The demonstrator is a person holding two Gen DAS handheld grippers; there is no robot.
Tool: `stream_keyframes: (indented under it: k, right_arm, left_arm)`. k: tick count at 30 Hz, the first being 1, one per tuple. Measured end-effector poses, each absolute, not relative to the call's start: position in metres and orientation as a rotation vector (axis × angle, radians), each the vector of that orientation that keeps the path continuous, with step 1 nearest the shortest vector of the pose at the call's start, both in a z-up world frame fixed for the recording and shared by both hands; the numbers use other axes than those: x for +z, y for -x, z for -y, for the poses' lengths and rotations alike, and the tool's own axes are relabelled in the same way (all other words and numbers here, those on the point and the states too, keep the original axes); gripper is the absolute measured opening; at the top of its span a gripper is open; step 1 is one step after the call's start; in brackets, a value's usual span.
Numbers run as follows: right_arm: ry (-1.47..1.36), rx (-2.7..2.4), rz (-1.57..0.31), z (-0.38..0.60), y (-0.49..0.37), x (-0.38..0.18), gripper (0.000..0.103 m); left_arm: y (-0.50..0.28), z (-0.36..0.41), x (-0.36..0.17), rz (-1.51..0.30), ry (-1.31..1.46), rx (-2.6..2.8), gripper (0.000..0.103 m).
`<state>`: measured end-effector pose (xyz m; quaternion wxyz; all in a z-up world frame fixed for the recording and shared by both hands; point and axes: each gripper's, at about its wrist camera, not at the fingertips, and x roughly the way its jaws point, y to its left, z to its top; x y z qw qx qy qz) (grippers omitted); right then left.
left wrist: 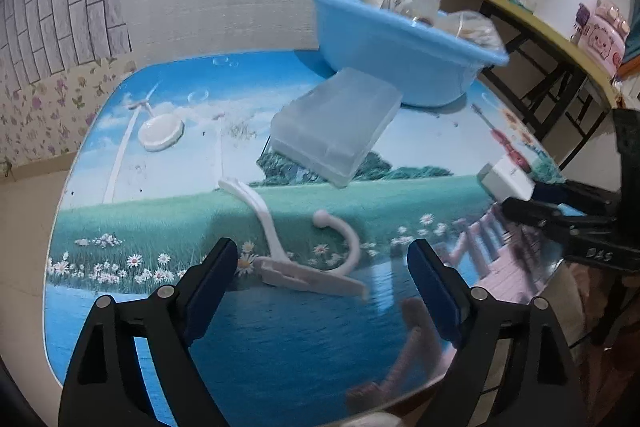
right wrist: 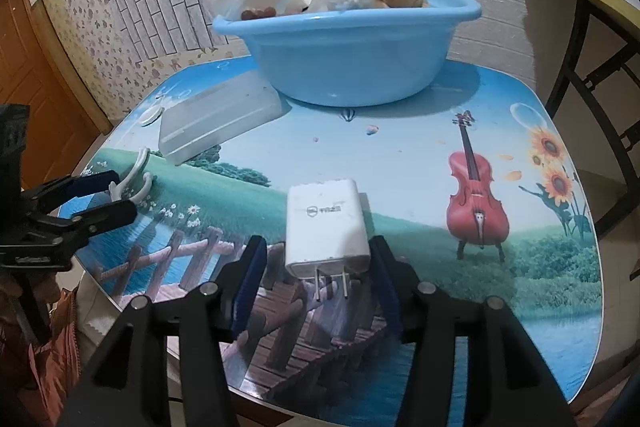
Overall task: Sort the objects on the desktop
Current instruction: 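Grasp the white hook with the left tool while right tool holds the charger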
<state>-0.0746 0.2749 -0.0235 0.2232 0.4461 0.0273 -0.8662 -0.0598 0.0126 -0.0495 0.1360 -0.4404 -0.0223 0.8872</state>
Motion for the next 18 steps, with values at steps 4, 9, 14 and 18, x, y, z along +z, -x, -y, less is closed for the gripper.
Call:
stream_keyframes:
  k: [4, 9, 14, 18]
  right_arm:
    - [-1.225, -2.388, -0.074, -0.2741, 0.0736, -0.0233, 0.055]
    - [-1.216, -2.383, -0.127, -0.268, 0.0701, -0.0241, 0.062]
    - [-1.21, -2.386, -0.093, -0.2722, 0.0701, -0.0243, 0.061]
    - [-1.197, -2.403, -0.113, -0.2751, 0.0684, -0.0238, 0.04]
  left_arm:
    - [0.0572, -0.0164, -0.0498, 0.03, 1.245, 2.575, 0.065]
    - [0.0534, -0.0147, -0.0452, 0.019, 1.213, 2.606, 0.052]
    - [0.0526, -0.0105, -0.0415, 0.035, 1.21, 2.611, 0.052]
    - [0.0531, -0.0103, -0.0432, 0.032, 1.218, 2.614, 0.052]
